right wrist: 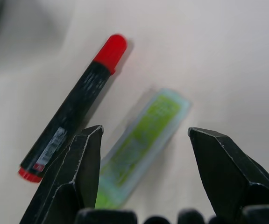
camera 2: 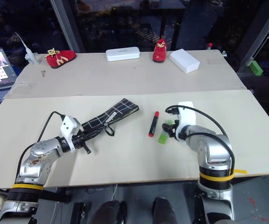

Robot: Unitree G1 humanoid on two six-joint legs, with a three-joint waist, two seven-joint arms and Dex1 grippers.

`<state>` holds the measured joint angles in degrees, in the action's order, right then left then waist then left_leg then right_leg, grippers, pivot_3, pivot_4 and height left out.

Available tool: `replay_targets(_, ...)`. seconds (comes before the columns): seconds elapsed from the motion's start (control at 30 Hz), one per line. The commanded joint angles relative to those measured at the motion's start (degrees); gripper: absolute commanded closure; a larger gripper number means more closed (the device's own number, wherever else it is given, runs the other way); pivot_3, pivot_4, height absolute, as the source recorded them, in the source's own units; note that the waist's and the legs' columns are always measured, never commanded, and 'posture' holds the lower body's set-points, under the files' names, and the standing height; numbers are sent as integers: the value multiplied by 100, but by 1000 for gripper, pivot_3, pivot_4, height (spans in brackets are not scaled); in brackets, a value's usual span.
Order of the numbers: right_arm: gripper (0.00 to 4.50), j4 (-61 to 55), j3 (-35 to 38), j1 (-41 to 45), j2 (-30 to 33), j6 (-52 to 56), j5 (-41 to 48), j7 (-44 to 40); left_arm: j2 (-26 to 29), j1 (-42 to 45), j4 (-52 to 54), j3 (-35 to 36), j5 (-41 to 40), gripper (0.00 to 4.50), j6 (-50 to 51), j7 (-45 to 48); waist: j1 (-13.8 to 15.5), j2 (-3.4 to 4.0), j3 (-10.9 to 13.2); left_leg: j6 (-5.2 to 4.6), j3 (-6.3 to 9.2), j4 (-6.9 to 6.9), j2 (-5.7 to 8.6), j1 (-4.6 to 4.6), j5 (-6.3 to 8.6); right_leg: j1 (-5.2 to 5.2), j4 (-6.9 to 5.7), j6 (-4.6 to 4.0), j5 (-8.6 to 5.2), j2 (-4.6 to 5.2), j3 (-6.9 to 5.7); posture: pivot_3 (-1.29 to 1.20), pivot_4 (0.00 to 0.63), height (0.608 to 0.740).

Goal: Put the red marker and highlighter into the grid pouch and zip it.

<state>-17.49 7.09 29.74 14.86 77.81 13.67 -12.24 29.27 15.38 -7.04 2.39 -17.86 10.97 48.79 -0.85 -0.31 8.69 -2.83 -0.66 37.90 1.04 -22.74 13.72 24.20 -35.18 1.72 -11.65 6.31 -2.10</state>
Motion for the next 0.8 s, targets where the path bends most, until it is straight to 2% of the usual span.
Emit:
replay_targets(0.03,1233,67,-69,-67,4,-191,-67,105,-8,19,134,73,-2,4500,-130,-33,6,0,0,0,0,0,0,0,0,0,0,0,0,0,0,0,150,740)
replay_targets(0.4,1233,169,-321,-240,36,-501,-187,196,-9,-26,187,87,-22,4500,-114,-90,13,0,0,0,0,0,0,2,0,-3,1,0,0,0,0,0,150,740)
replay_targets(0.47,1730,138,-394,-303,73,-564,-229,199,2,-36,228,92,-34,4500,-95,-93,12,0,0,0,0,0,1,2,0,-3,1,0,0,0,0,0,150,740)
replay_targets(0.5,1823,121,-428,-338,109,-635,-264,205,7,-35,241,96,-39,4500,-87,-95,12,0,0,0,0,0,1,2,0,-3,1,0,0,0,0,0,150,740)
replay_targets(0.6,2948,139,-546,-423,271,-904,-418,256,27,-36,268,108,-49,4500,-67,-98,13,0,0,0,0,0,1,2,0,-3,2,0,0,0,0,0,150,740)
replay_targets(0.67,3476,142,-611,-442,345,-995,-462,256,38,-42,297,115,-59,4500,-49,-97,13,0,0,0,0,0,1,3,0,-4,2,0,0,0,0,0,150,740)
replay_targets(0.8,3486,149,-775,-440,512,-1133,-514,211,48,-22,336,116,-74,4500,-6,-91,13,0,0,0,0,0,1,4,0,-6,2,0,0,0,0,0,150,740)
